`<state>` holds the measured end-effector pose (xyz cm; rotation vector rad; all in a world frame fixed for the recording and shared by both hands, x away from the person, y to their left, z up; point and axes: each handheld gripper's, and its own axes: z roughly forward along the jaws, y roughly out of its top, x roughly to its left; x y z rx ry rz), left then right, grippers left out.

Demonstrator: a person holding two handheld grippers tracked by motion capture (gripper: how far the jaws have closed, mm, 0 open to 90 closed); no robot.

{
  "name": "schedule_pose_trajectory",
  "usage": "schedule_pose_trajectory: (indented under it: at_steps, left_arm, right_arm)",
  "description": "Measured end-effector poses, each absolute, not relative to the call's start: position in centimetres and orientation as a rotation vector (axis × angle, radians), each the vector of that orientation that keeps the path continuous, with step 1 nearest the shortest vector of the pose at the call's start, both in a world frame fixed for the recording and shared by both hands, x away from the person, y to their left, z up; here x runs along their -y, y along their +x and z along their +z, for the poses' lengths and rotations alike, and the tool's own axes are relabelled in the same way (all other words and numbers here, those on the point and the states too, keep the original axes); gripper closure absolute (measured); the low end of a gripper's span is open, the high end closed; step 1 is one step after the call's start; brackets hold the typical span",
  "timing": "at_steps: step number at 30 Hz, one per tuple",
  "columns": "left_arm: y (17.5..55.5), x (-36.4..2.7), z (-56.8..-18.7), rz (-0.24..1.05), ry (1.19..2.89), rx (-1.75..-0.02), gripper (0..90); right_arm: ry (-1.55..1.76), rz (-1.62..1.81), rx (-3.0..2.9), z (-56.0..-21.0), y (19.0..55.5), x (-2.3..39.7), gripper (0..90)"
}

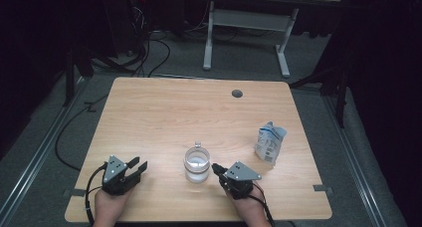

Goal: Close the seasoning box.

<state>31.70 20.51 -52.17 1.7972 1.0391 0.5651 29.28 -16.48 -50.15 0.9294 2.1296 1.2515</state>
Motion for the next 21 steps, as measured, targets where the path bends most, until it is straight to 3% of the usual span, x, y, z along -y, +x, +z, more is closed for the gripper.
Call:
schedule_pose_trajectory:
  at_steps: [9,21]
  left_arm:
    - [31.7,-20.4,-52.2,0.569,1.808,-1.033,61.1]
    - [31.7,-20.3,-52.4,0.578,1.807,-1.036,57.3]
  right_arm:
    - [1.116,1.214,-2.031,-51.2,30.7,21.1,73.0]
    - [1.236,1.183,-1.859,-50.7,28.6,27.6,66.3]
